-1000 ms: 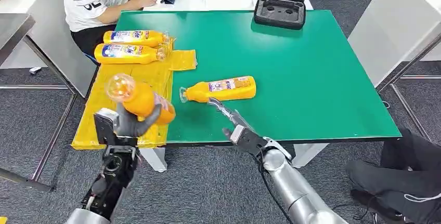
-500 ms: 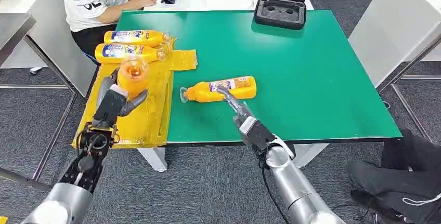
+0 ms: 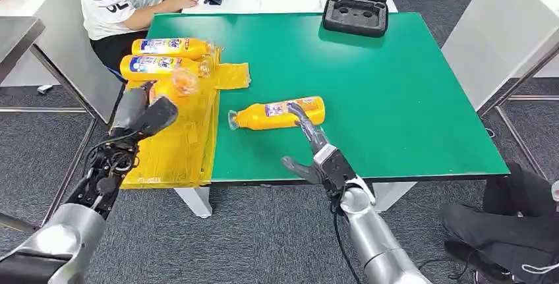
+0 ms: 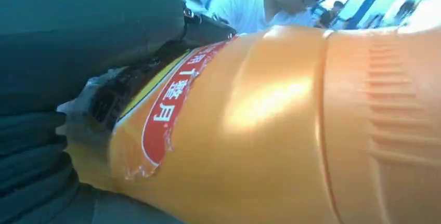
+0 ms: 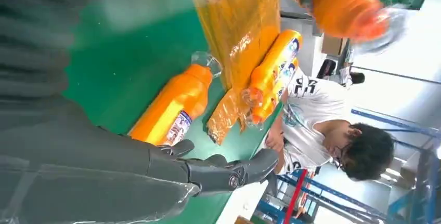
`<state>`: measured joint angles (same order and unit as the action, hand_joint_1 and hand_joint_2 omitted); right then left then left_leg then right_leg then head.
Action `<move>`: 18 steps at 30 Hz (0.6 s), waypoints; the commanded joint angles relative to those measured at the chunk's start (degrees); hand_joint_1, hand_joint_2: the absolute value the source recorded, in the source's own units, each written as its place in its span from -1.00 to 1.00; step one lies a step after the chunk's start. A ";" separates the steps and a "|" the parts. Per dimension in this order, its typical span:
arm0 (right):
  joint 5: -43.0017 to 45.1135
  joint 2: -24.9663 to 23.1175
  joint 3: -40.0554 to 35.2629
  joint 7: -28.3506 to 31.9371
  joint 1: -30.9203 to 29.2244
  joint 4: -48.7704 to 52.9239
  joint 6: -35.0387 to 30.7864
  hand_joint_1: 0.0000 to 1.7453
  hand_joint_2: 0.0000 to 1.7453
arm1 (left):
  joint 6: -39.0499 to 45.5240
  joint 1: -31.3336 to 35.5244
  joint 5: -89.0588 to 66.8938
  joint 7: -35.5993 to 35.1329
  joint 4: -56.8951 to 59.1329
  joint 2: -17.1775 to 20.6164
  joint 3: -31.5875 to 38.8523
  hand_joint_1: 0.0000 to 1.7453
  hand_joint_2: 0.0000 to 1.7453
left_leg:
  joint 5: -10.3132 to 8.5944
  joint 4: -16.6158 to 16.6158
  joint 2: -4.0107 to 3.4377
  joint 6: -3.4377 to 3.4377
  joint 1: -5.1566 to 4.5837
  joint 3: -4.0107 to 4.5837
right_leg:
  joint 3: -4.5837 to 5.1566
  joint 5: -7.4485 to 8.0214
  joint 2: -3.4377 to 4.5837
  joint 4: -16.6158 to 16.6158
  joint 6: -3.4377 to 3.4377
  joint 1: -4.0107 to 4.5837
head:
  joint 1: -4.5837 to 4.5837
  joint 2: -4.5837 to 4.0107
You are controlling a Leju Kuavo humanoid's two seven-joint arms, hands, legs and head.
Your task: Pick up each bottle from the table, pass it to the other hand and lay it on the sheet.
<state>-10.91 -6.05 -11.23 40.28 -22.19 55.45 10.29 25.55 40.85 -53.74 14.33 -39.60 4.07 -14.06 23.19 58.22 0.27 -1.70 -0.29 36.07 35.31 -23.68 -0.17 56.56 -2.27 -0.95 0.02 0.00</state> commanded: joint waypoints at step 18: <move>-3.32 -0.86 1.69 -2.05 -3.65 -4.75 0.08 -1.00 1.00 | -10.20 8.13 -13.93 -11.84 12.88 0.32 -9.88 1.00 1.00 | 0.05 0.03 -0.03 0.08 0.07 -0.12 | -0.13 -0.04 0.02 0.00 0.07 0.08 | 0.00 0.00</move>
<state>-14.23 -6.67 -10.93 38.62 -23.05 54.75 10.29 15.98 45.32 -67.36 2.67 -31.56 4.24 -20.81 23.17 58.22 0.27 -1.72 -0.29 36.07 35.31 -23.68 -0.17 56.57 -2.28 -0.95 0.02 0.00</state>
